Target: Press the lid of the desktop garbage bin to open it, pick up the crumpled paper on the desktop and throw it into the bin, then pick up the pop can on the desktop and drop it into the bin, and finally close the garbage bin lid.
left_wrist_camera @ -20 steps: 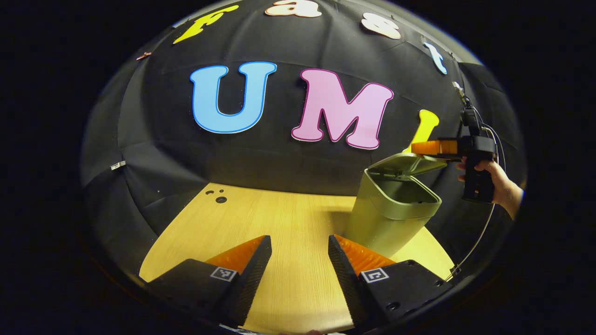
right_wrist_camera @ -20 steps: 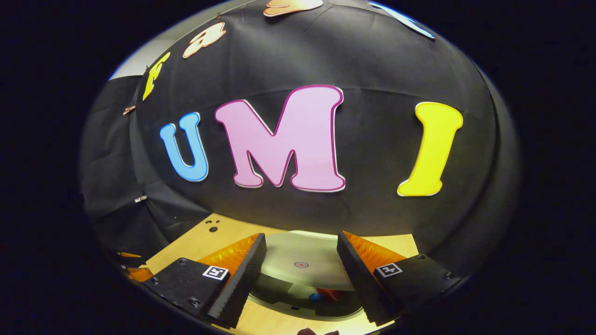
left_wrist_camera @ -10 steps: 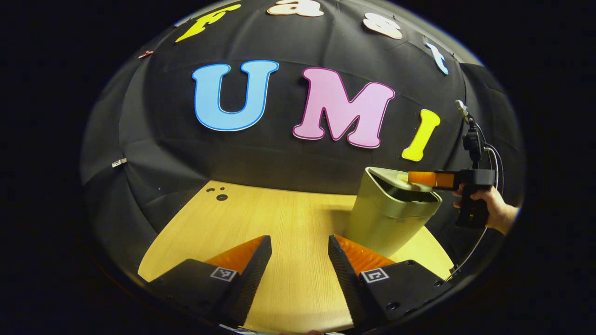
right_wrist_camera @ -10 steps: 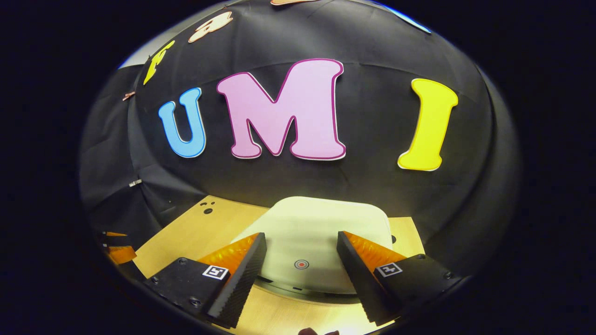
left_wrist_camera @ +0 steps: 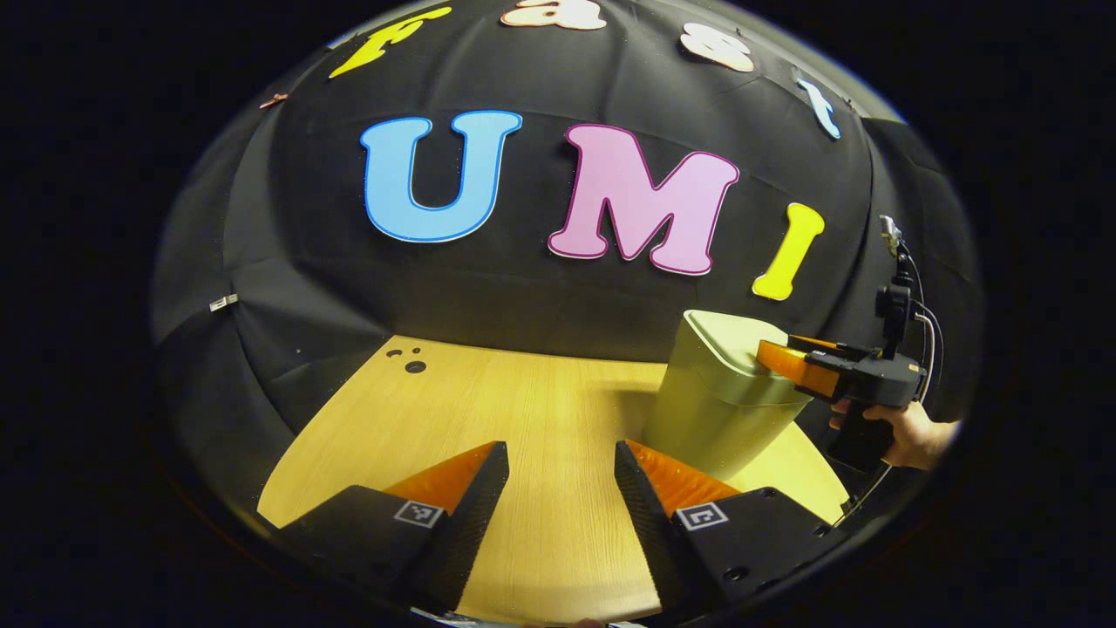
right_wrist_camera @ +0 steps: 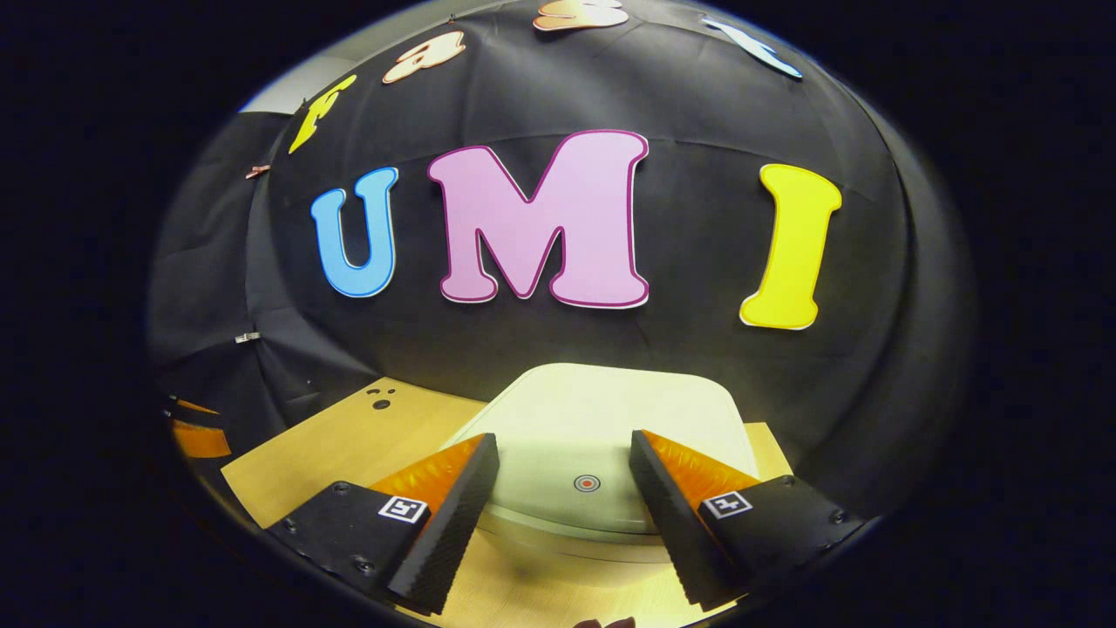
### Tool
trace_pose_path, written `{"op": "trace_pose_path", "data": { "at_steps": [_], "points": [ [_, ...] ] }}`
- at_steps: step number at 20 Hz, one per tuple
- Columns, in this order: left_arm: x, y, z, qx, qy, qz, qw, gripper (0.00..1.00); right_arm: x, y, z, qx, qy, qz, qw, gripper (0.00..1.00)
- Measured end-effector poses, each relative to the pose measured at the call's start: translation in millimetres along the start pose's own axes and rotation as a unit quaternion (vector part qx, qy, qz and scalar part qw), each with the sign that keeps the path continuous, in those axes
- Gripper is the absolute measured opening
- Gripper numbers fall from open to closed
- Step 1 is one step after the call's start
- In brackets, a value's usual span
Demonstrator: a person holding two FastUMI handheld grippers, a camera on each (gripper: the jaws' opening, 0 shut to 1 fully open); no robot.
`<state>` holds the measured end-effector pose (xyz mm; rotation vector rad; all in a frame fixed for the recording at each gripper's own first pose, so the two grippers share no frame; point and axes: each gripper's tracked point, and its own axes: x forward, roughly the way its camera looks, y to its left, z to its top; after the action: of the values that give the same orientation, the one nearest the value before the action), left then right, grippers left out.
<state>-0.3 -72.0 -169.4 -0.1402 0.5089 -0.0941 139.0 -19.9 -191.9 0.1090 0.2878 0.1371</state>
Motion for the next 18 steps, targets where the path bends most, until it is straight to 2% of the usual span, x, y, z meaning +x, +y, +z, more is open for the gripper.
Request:
{"op": "trace_pose_path", "data": {
  "at_steps": [3,5,7,10,14,18],
  "points": [
    [0.0,1.8,-2.7,-0.001,0.004,0.001,1.0,0.82,-1.6,-0.6,-3.1,0.032,-0.014,-0.012,0.999,0.99],
    [-0.5,2.6,-3.2,-0.002,0.004,0.003,1.0,0.82,-2.9,-1.2,-12.2,0.029,-0.012,-0.017,0.999,0.99],
    [-1.1,4.2,-4.1,-0.005,0.006,0.004,1.0,0.82,-1.5,-0.7,-10.8,0.032,-0.037,-0.017,0.999,1.0],
    [-3.8,8.2,0.1,-0.001,0.002,0.008,1.0,0.82,-3.8,-0.2,0.5,0.032,-0.057,-0.009,0.998,0.98],
    [-3.7,11.9,1.2,-0.004,0.003,0.012,1.0,0.82,-6.0,-2.4,18.6,0.064,-0.058,-0.002,0.996,0.97],
    [-0.2,7.9,3.2,-0.008,0.001,0.004,1.0,0.82,-15.9,-6.7,38.2,0.045,-0.074,-0.001,0.996,0.98]
  ]
}}
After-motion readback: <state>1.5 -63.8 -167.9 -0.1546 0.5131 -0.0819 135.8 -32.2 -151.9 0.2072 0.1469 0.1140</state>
